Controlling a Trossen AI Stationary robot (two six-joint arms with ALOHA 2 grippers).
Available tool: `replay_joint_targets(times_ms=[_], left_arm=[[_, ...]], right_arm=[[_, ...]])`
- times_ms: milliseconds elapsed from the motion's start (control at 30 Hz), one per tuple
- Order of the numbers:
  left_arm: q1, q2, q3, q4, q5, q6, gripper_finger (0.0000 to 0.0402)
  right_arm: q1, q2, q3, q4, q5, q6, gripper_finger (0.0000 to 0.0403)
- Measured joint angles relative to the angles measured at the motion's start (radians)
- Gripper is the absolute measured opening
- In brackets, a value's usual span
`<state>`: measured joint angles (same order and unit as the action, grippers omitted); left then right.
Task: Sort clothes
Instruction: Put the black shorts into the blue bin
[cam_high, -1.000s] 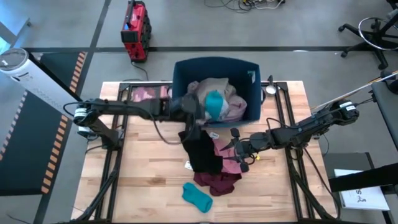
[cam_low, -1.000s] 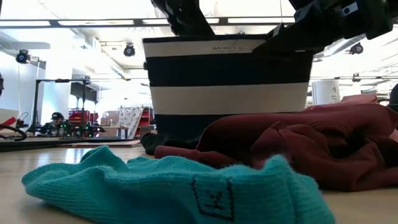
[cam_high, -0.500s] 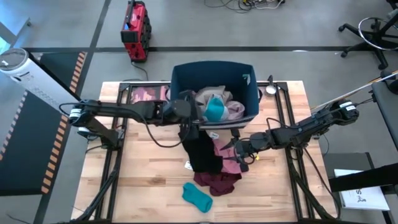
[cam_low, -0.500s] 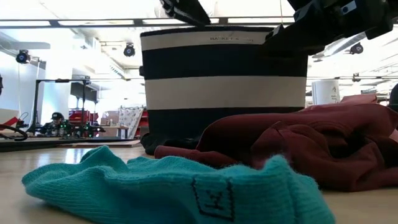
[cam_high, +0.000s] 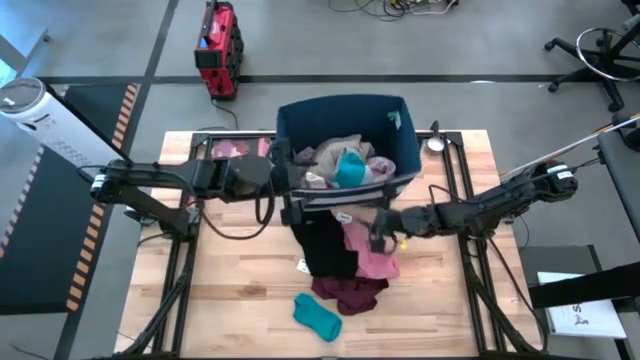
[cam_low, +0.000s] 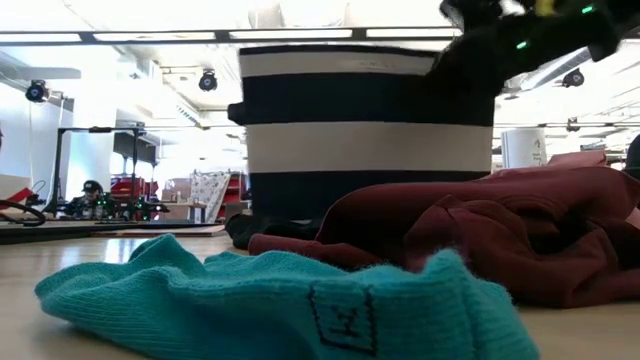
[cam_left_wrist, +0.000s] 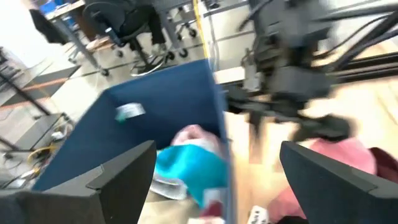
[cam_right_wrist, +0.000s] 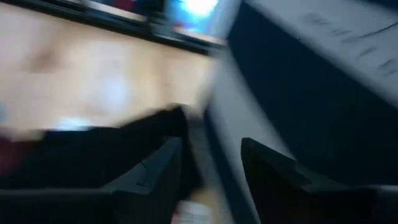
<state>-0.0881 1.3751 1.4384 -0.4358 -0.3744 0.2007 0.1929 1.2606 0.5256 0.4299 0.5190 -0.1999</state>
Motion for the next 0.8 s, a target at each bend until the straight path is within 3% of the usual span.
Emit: replay_joint_targets(times_ms=[133, 333, 500, 567, 733, 800], left_arm=[[-0.032, 0.0, -0.002, -0.007, -0.001, -0.009, 0.0331], [-0.06, 0.002, -0.069, 0.006, -0.001, -0.044, 0.0331], [-0.077, -0.011, -0.174, 0.055, -0.002, -0.084, 0.0331], [-0.085, -0.017, -0.224, 0.101, -0.001, -0.099, 0.0331], [-0.12, -0.048, -0.327, 0.17, -0.001, -0.151, 0.0331], [-0.138, -0.068, -0.364, 0.186, -0.001, -0.182, 0.0331]], right_arm=[[-0.08, 0.0, 0.008, 0.01, 0.014, 0.004, 0.0107], [-0.169, 0.076, 0.019, 0.134, -0.186, -0.004, 0.0016], [-0.194, 0.234, 0.102, 0.195, -0.195, -0.089, 0.0007], [-0.201, 0.307, 0.168, 0.198, -0.175, -0.109, 0.0003], [-0.218, 0.44, 0.291, 0.196, 0.053, -0.136, 0.0], [-0.227, 0.453, 0.306, 0.196, 0.083, -0.142, 0.0]])
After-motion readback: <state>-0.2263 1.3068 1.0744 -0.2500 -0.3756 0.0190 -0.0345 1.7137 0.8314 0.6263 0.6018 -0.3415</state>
